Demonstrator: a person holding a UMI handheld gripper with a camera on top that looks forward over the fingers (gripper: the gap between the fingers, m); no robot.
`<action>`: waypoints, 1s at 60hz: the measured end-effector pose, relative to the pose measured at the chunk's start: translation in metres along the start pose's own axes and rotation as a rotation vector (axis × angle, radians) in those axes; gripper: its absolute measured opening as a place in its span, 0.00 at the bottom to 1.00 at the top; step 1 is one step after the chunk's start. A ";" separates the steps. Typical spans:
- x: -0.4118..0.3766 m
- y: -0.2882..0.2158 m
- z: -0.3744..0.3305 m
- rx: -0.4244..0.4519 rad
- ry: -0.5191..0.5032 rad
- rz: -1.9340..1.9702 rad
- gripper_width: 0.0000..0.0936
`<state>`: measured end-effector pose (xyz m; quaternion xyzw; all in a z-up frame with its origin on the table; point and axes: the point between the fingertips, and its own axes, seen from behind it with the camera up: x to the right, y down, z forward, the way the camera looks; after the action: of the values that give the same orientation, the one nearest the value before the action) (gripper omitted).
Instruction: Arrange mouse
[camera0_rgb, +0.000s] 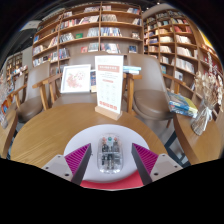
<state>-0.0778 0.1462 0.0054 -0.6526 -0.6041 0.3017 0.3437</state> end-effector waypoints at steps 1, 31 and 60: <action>0.002 -0.004 -0.004 0.005 0.001 0.000 0.88; 0.016 0.012 -0.330 0.156 0.089 0.039 0.91; 0.005 0.096 -0.441 0.176 0.069 -0.008 0.91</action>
<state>0.3347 0.1105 0.1841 -0.6273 -0.5658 0.3298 0.4215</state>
